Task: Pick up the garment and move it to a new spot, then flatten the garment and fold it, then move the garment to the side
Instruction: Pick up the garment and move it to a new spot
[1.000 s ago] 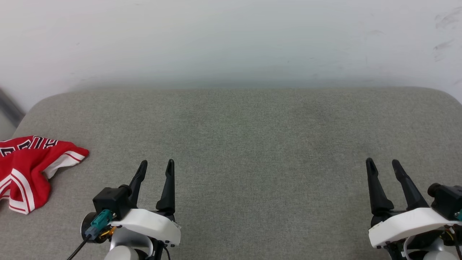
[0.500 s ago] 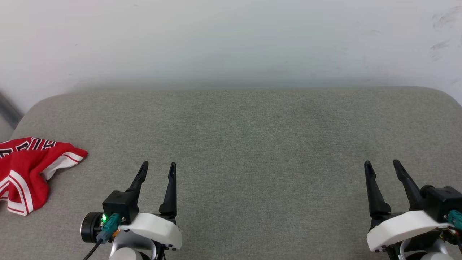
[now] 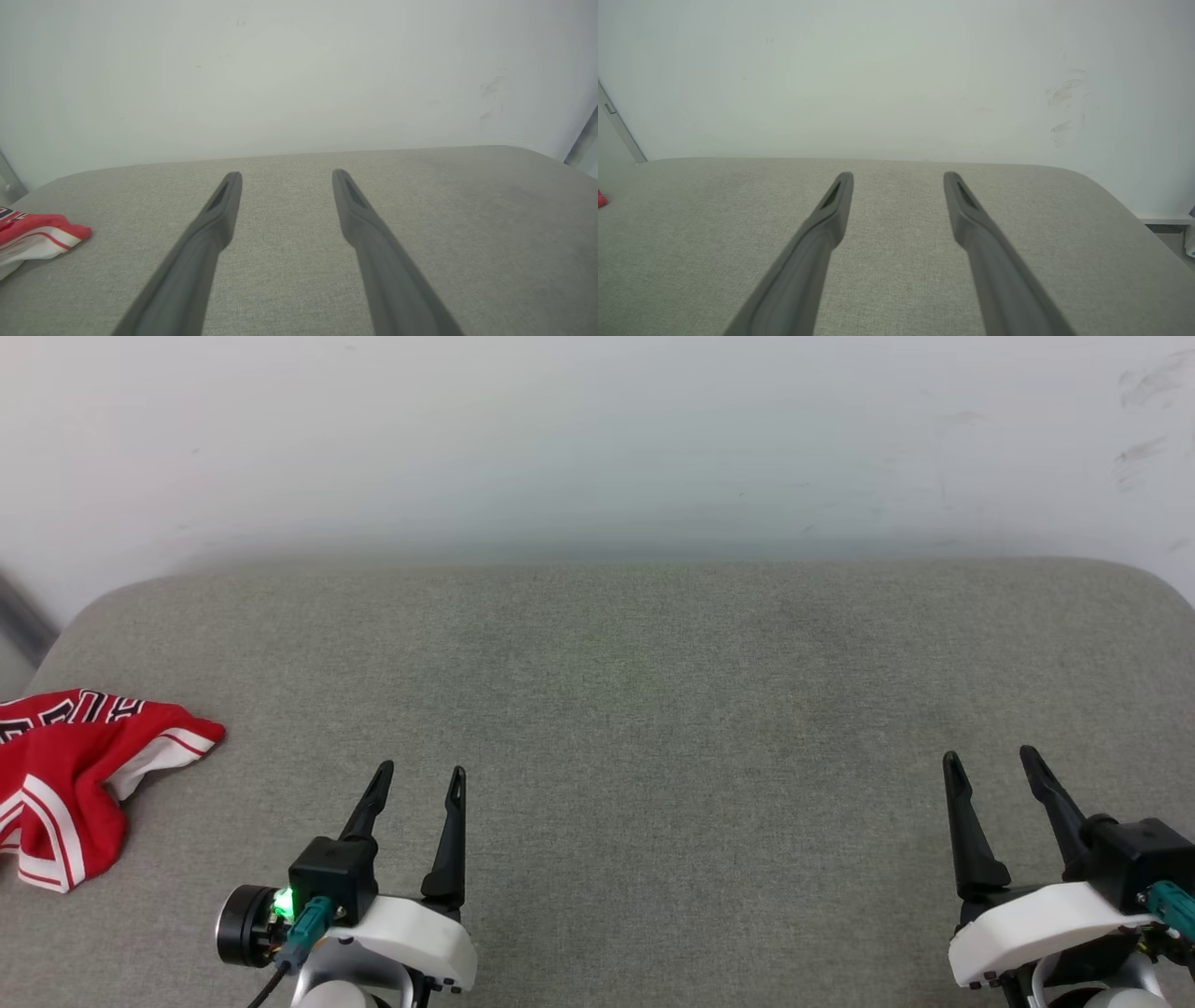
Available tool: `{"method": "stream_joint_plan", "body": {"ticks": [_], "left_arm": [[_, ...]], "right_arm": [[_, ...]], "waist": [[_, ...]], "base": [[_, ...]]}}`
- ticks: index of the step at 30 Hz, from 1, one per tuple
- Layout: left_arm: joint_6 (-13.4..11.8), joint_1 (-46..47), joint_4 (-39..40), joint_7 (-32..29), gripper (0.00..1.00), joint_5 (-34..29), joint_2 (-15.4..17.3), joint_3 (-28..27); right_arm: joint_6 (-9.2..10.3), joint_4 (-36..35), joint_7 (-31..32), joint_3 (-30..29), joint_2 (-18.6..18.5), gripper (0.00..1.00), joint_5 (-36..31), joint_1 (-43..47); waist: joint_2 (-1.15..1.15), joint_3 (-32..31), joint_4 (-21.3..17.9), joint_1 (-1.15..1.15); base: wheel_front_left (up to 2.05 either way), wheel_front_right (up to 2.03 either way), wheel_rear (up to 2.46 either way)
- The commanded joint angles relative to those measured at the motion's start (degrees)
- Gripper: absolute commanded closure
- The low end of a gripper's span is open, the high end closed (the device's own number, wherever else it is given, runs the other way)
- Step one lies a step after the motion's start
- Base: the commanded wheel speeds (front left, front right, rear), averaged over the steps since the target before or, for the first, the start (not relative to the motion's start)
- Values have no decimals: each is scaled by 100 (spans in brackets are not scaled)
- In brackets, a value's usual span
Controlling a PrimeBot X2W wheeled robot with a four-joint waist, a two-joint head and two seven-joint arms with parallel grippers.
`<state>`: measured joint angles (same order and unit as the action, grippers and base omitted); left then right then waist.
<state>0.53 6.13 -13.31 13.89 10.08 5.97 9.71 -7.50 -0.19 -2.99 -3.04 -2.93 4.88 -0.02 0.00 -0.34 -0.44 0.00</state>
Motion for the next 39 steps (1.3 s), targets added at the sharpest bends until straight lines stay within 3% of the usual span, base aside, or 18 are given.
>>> {"method": "stream_joint_plan", "body": {"ticks": [1, 26, 33, 39], "left_arm": [[21, 68, -28, 58, 0, -142, -17, -2], [148, 102, -237, 138, 0, -312, -146, -144], [158, 175, -264, 133, 0, -232, -196, -198], [133, 282, -235, 133, 0, -211, -193, -326]], "right_arm": [[2, -9, -42, -2, 7, 0, -98, -28], [2, 147, -211, -16, 8, 0, -205, -95], [2, -28, -183, 114, 9, 0, -186, -78], [2, -138, -121, 220, 8, 0, -133, -78]], "waist": [[0, 5, 4, 0], [0, 34, 45, 0], [0, 61, 363, 0], [0, 134, 908, 0]], "base": [[0, 0, 0], [0, 0, 0], [0, 0, 0], [0, 0, 0]]}}
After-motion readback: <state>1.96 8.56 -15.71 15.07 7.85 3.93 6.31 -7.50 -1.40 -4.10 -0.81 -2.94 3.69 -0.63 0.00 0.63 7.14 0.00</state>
